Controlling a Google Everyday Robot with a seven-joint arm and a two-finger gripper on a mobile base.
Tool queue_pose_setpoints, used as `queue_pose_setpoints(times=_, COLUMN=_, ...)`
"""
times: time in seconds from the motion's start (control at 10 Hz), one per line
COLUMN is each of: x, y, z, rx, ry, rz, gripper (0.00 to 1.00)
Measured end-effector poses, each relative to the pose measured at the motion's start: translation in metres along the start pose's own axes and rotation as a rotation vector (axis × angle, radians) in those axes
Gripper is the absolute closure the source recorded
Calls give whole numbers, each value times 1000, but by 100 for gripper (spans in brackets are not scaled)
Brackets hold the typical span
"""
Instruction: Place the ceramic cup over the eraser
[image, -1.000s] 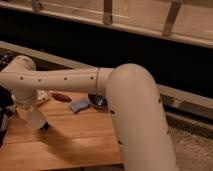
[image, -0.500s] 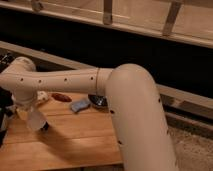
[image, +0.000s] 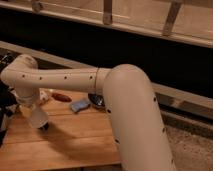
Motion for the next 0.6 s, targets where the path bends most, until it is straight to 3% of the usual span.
queue_pose_setpoints(times=0.2, x=1, y=0, z=2, rx=-1, ry=12, rz=7, gripper=31)
queue_pose_setpoints(times=0.4, x=5, y=-2, z=6, rx=-3, ry=13, rz=18, gripper=20)
queue_pose_setpoints(times=0.6, x=1, y=3, z=7, rx=0, ry=3, rz=-5, gripper=28)
